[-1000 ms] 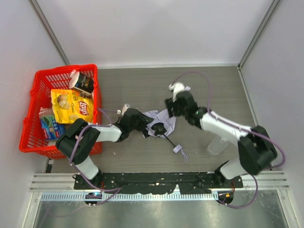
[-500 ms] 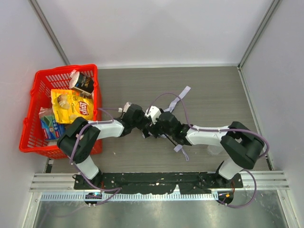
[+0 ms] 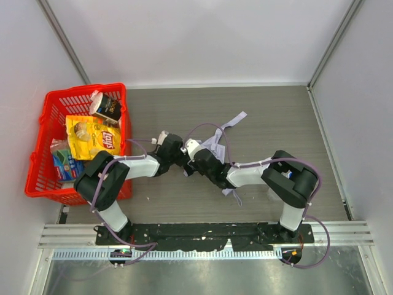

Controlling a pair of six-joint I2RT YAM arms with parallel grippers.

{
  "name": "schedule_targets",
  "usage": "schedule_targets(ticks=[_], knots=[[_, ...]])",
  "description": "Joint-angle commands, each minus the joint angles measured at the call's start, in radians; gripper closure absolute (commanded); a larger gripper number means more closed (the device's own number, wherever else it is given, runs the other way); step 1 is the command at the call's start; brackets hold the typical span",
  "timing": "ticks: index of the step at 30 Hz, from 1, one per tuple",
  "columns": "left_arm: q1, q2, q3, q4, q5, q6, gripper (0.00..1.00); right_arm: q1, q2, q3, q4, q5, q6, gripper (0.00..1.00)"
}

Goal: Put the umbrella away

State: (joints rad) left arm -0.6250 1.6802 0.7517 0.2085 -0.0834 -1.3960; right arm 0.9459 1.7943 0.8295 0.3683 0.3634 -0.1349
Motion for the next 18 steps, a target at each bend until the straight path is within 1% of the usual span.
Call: schedule_targets(ticks=[1,2,3,4,5,7,8,9,10,14,15,16,18], knots=[[0.002,0.003,-0.074,-0.016,0.019,0.103,1.0,-0.042,0.051,0.02,-0.103,-0.012,0.135,0.99],[0.013,-0.008,-0.086,0.017,0.03,0.112,0.98,-0.048,0.05,0.014,-0.112,-0.042,0.179,0.99],[0.021,-0.02,-0.094,0.043,0.042,0.121,0.89,-0.053,0.045,0.01,-0.127,-0.094,0.191,0.99],[0.031,-0.028,-0.098,0.064,0.053,0.136,0.8,-0.059,0.043,-0.01,-0.127,-0.112,0.211,0.99],[0.044,-0.034,-0.091,0.066,0.063,0.152,0.7,-0.071,0.04,-0.018,-0.127,-0.177,0.224,0.99],[0.071,-0.04,-0.069,0.069,0.112,0.187,0.53,-0.102,0.048,-0.03,-0.141,-0.268,0.253,0.99],[0.085,-0.045,-0.061,0.074,0.131,0.199,0.47,-0.11,0.05,-0.033,-0.144,-0.29,0.27,0.99],[0.094,-0.048,-0.052,0.078,0.152,0.21,0.41,-0.128,0.051,-0.041,-0.14,-0.332,0.277,0.99],[0.103,-0.053,-0.045,0.081,0.169,0.224,0.39,-0.136,0.051,-0.047,-0.138,-0.39,0.288,0.99],[0.134,-0.099,-0.044,0.063,0.201,0.253,0.3,-0.185,0.042,-0.069,-0.12,-0.493,0.325,0.99],[0.14,-0.117,-0.054,0.058,0.201,0.256,0.17,-0.202,0.039,-0.076,-0.114,-0.506,0.328,0.99],[0.148,-0.134,-0.063,0.057,0.203,0.256,0.13,-0.209,0.04,-0.081,-0.103,-0.541,0.337,0.99],[0.156,-0.166,-0.075,0.058,0.224,0.275,0.0,-0.24,0.043,-0.089,-0.095,-0.575,0.346,0.99]])
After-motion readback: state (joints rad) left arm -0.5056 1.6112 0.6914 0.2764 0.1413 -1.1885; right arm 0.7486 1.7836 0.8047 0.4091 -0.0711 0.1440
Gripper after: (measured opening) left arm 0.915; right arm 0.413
